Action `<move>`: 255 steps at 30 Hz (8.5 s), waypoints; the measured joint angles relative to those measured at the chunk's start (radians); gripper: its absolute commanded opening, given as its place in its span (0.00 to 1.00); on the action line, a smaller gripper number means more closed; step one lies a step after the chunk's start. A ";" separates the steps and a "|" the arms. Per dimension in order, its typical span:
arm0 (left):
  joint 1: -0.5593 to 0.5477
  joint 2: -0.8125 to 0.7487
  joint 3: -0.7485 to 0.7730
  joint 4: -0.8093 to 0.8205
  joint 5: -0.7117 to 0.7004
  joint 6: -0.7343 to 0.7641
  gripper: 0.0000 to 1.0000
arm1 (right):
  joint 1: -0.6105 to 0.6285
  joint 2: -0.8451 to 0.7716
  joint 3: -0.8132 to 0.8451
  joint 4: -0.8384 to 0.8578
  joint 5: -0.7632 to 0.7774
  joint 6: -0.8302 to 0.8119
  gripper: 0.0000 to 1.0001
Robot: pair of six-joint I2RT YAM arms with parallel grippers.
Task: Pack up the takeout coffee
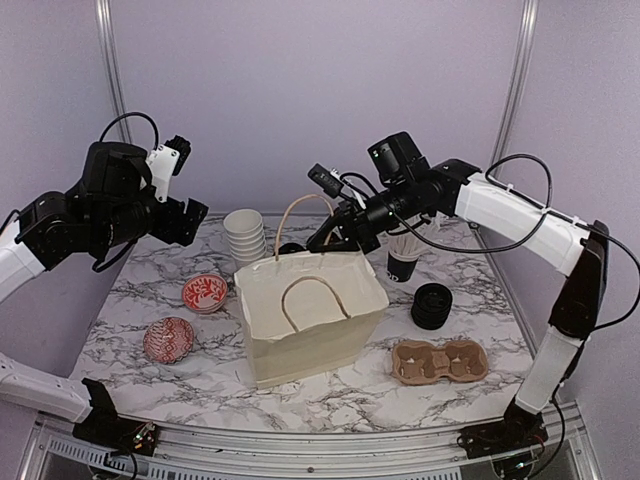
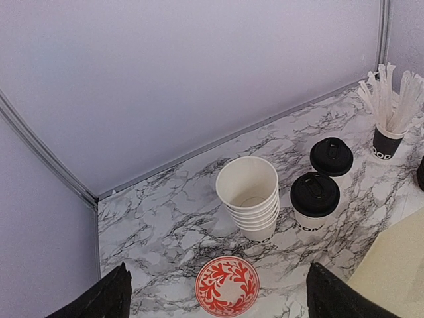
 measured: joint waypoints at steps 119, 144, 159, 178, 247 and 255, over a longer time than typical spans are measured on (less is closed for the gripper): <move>0.008 0.036 -0.056 0.062 0.193 0.041 0.87 | -0.198 -0.474 -0.786 -0.306 0.654 -0.654 0.26; 0.027 -0.011 -0.067 0.021 0.180 -0.012 0.88 | -0.074 -0.159 0.262 -0.233 -0.115 -0.482 0.26; 0.039 -0.051 -0.107 0.016 0.157 -0.016 0.89 | -0.005 0.064 0.294 -0.179 -0.202 -0.381 0.27; 0.132 -0.076 -0.156 0.017 0.113 -0.043 0.90 | 0.083 0.076 0.121 -0.091 -0.010 -0.360 0.27; -0.087 -0.051 -0.322 0.496 0.891 -0.039 0.44 | 0.008 -0.005 0.229 -0.179 -0.174 -0.259 0.31; -0.124 -0.040 -0.322 0.534 0.871 -0.010 0.05 | 0.008 -0.006 0.188 -0.152 -0.161 -0.230 0.31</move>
